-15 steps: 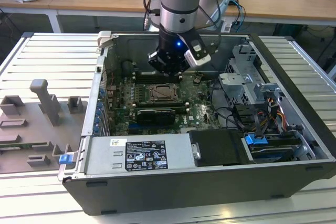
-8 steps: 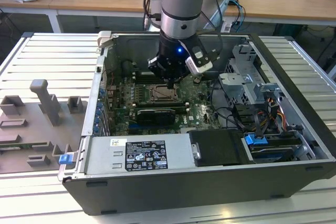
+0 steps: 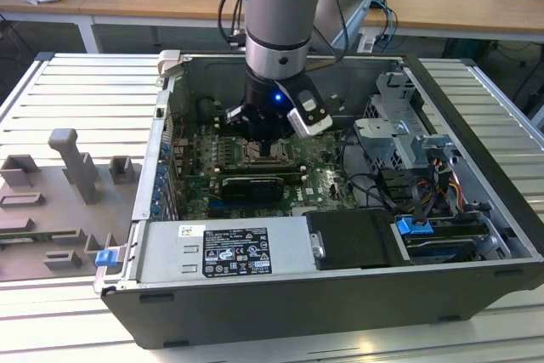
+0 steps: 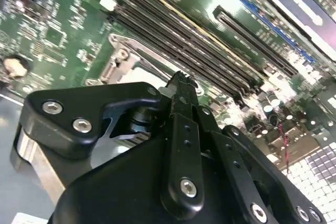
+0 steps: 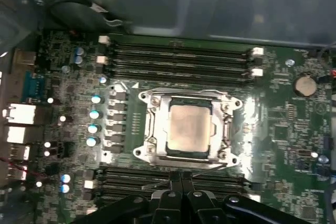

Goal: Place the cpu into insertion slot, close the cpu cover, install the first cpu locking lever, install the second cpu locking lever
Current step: 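Install the second cpu locking lever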

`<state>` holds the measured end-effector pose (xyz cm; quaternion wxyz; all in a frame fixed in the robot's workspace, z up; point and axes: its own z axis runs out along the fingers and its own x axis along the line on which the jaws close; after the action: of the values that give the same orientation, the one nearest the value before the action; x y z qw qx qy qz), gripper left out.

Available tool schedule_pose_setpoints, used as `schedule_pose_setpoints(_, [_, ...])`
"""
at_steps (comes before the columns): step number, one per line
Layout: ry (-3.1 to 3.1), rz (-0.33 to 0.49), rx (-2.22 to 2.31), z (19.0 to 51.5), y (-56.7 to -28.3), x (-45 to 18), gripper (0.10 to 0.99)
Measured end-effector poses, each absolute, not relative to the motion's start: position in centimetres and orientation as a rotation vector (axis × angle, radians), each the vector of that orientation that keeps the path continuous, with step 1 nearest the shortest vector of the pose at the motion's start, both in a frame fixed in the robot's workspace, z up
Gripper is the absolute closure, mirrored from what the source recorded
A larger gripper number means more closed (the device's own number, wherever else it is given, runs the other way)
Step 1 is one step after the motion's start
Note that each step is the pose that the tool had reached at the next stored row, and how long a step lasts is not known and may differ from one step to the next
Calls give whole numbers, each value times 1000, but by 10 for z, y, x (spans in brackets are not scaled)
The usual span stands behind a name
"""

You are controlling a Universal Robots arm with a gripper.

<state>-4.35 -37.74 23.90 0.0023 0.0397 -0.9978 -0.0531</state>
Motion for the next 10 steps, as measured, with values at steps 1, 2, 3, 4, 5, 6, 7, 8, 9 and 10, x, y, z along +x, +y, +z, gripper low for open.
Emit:
schedule_pose_setpoints(1, [-3130,-167,129,237,-377,-49,980])
schedule_pose_setpoints(2, [-3130,-167,131,236,-377,-51,980])
schedule_pose_setpoints(3, [-3129,-167,134,234,-377,-52,980])
schedule_pose_setpoints(4, [-3129,-168,138,231,-377,-53,980])
schedule_pose_setpoints(5, [-3129,-168,138,227,-377,-53,980])
schedule_pose_setpoints(6, [-3129,-169,138,224,-377,-53,980])
schedule_pose_setpoints(7, [-3129,-170,138,222,-377,-53,980])
schedule_pose_setpoints(8, [-3129,-180,138,220,-378,-53,980])
schedule_pose_setpoints(9, [-3128,-186,138,219,-379,-54,980])
schedule_pose_setpoints(10, [-3128,-193,138,218,-380,-54,980])
